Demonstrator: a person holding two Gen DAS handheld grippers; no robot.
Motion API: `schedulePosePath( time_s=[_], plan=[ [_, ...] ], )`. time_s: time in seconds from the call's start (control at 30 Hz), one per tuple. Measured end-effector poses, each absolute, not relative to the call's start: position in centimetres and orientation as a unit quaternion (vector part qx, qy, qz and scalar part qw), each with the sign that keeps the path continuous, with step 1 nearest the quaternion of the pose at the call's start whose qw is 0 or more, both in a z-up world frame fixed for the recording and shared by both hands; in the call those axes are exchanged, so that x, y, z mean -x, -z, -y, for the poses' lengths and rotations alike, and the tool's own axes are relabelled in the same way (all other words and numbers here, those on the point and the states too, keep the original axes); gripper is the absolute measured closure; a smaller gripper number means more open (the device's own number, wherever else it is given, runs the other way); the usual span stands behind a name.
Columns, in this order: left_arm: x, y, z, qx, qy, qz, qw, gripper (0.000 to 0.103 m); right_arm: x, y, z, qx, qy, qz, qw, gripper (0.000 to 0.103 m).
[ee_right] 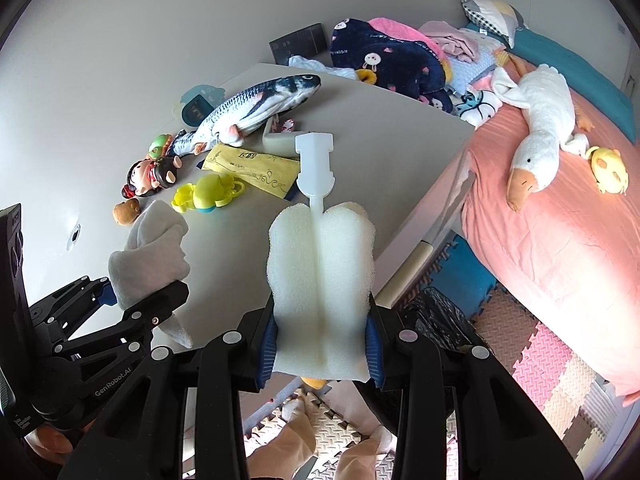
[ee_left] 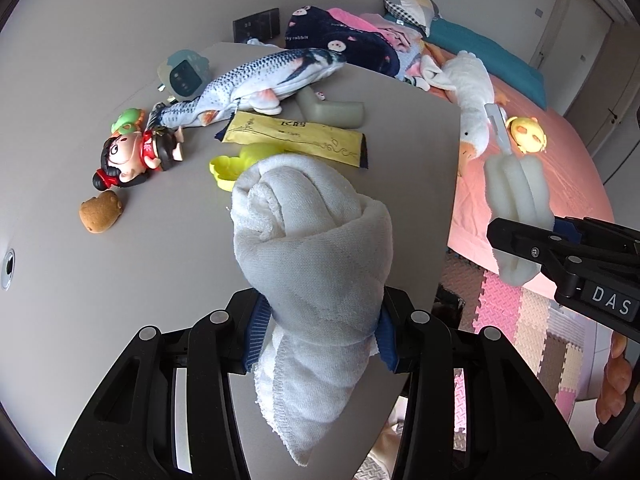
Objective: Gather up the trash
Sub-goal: 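Carry the towel and foam sponge over the black trash bin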
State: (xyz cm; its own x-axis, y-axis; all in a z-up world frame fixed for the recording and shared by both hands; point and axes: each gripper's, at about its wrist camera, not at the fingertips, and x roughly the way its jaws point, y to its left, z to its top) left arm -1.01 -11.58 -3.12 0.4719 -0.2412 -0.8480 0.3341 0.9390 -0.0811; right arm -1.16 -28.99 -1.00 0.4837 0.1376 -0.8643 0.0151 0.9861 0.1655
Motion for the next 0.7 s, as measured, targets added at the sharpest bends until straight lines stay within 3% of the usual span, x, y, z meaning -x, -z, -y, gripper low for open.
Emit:
schedulePosePath(
  time_s=[0.7],
  plan=[
    [3.8,3.1,21.4,-0.097,0.262,-0.479,0.832,0.058,6.5,0.5,37.8,-0.112,0.032,-0.497,0.86,0.065]
  ],
)
